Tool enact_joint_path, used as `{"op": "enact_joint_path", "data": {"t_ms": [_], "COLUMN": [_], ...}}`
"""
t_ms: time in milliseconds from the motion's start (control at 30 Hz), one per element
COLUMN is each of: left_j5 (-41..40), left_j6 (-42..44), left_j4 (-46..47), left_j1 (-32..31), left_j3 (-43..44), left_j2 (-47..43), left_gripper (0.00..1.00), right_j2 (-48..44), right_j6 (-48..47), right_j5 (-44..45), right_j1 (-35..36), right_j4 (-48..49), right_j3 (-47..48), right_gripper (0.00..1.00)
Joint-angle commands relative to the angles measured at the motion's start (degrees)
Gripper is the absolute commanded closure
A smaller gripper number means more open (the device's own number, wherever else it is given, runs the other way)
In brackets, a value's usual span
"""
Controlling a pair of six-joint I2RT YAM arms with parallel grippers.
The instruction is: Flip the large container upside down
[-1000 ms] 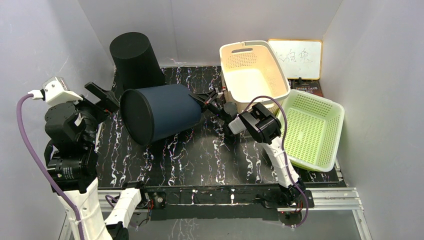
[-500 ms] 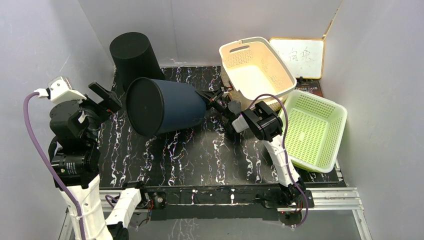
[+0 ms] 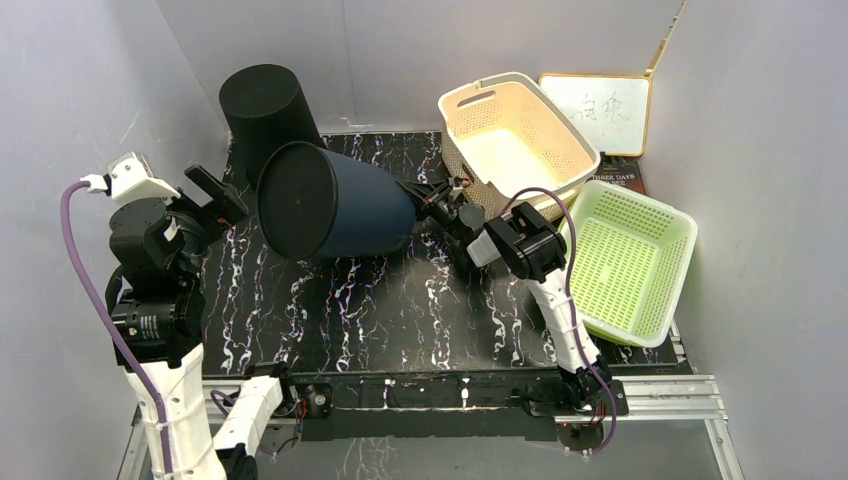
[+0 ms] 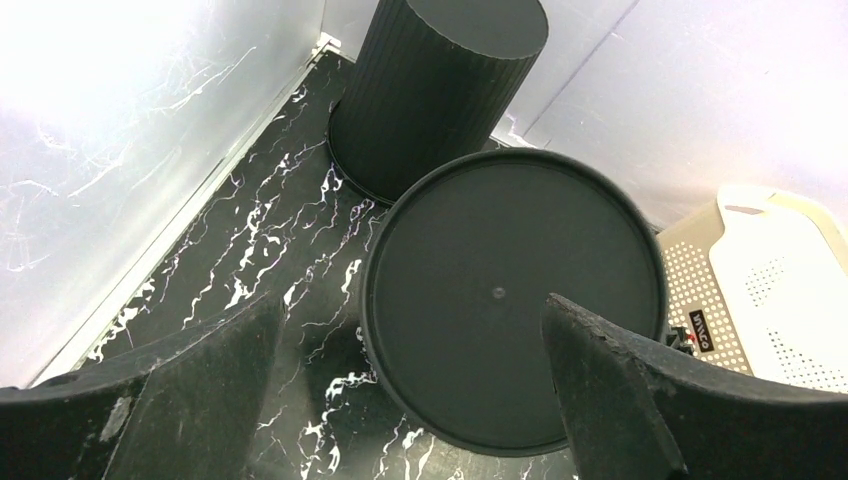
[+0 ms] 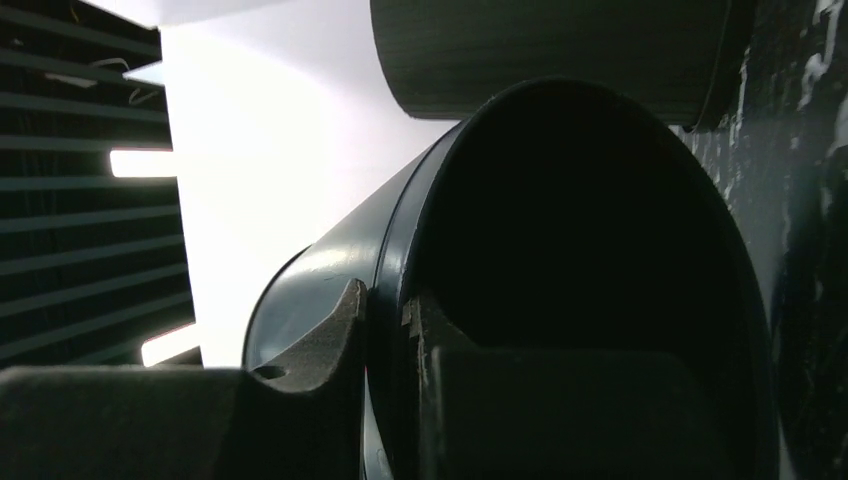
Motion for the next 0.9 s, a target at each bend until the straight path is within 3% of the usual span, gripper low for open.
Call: {"op": "enact_joint_path", "data": {"t_ms": [0, 400, 533, 633, 867], "left_j5": [0.7, 1.6, 1.9, 1.9, 2.5], "left_j6": [1.0, 1.2, 1.2, 1.2, 0.9], "left_j4": [1.7, 2.5, 2.5, 2.4, 2.9], "left_j1": [-0.2, -0.2, -0.1, -0.2, -0.2], "left_j3": [-1.3, -2.4, -2.7, -3.1, -5.1], "left_j2": [-0.1, 0.1, 0.1, -0.2, -1.0], "left_gripper": [0.02, 0.02, 0.02, 0.02, 0.02], "right_j2": [9.9, 9.0, 8.8, 8.5, 8.3], "right_j6": [-8.4, -9.7, -9.7, -10.0, -10.5], "right_j5": [11.4, 12.5, 12.8, 13.2, 13.2], "right_j1": [-12.0, -12.7, -12.7, -12.7, -12.8], "right_j4": [18.5, 18.5, 18.5, 18.4, 18.5], "right_j3": [-10.7, -13.3, -14.5, -16.5, -17.9], "right_gripper": [1.0, 0.99, 0.89, 0.72, 0.63]}}
